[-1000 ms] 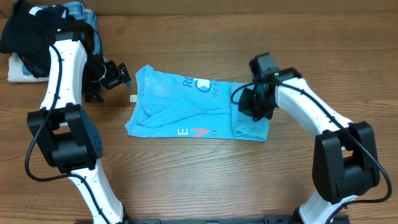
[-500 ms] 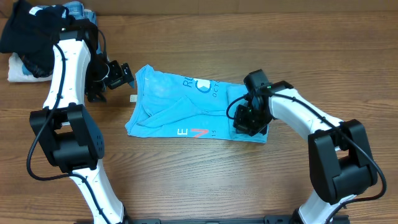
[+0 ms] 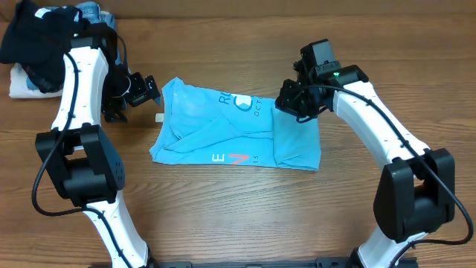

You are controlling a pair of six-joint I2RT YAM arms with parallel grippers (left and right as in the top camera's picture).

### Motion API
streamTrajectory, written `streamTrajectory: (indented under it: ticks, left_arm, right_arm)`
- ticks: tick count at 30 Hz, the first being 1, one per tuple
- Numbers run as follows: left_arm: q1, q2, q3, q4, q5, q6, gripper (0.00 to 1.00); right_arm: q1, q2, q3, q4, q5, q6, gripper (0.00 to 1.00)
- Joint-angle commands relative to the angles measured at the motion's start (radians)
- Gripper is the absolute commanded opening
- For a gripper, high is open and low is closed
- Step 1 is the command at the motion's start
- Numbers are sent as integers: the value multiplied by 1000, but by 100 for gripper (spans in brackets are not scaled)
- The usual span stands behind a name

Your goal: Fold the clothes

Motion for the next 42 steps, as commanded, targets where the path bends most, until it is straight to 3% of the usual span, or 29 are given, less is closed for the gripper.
streamTrajectory:
  ticks: [1, 8, 18, 23, 30, 32, 35, 38, 40, 42]
  left_arm:
    - [-7, -10, 1, -2, 2, 20, 100]
    - [-10, -10, 1, -3, 2, 20, 100]
    - [-10, -9, 1, -6, 2, 20, 100]
    - [-10, -9, 1, -3, 2, 19, 100]
    - [-10, -9, 1, -3, -6, 20, 100]
    - [-10, -9, 1, -3, -6, 20, 100]
    - [-16, -9, 1, -5, -6, 20, 100]
    - [-22, -9, 1, -7, -6, 20, 100]
    - [-24, -9, 1, -6, -6, 20, 100]
    - [-26, -9, 1, -6, -6, 20, 100]
  right_arm:
    - [0, 60, 12, 9, -2, 0, 19]
    - [-3, 205, 12, 81, -5, 0, 13]
    - [-68, 235, 12, 200, 10, 0, 13]
    - [-105, 222, 40, 158, -21, -14, 13]
    - [-154, 142, 228, -56, -20, -79, 16]
    - [-171, 109, 290, -120, -18, -80, 26]
    - [-201, 65, 378, -243, 9, -87, 67]
    - [-229, 42, 407, -361, 106, -87, 91]
    - [-250, 40, 406, -438, 190, -87, 99]
    - [-267, 47, 393, -497, 233, -137, 100]
